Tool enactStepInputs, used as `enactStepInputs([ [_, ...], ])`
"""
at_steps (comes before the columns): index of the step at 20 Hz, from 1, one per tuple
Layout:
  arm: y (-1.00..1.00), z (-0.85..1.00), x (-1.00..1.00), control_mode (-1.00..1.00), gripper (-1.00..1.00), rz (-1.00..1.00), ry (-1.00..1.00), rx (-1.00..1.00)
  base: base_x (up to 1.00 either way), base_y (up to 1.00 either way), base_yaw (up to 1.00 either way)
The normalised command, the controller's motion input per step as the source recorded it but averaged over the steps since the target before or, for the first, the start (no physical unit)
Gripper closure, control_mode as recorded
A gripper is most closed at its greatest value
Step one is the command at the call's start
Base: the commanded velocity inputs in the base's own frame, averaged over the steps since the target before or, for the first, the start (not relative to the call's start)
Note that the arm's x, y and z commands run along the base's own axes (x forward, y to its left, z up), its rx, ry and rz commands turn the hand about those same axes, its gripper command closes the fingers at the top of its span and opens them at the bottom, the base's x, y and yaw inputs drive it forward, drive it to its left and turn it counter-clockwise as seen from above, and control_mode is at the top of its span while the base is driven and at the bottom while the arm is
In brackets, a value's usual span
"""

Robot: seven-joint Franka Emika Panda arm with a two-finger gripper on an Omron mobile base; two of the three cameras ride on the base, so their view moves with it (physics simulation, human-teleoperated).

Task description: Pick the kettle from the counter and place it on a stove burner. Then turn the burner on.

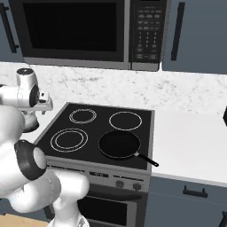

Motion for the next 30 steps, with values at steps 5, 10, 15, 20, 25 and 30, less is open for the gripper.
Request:
enactStepInputs([
  [5,0.91,-0.37,0.72,-1.00,-1.00,0.02,0.23,0.00,0.00,0.00,0.00],
  [10,0.55,-0.09,0.39,-1.00,-1.00,0.00,0.20,0.01,0.00,0.00,0.00],
  [15,0.09,0.00,0.01,-1.00,-1.00,-0.02,-0.03,0.04,0.00,0.00,0.00],
  [20,0.28,-0.05,0.36,-1.00,-1.00,-0.14,-0.02,0.01,0.00,0.00,0.00],
  [25,0.39,-0.26,0.37,-1.00,-1.00,-0.12,0.00,0.00,0.00,0.00,0.00],
  [30,0.19,-0.29,0.13,-1.00,-1.00,-0.07,0.05,0.00,0.00,0.00,0.00],
])
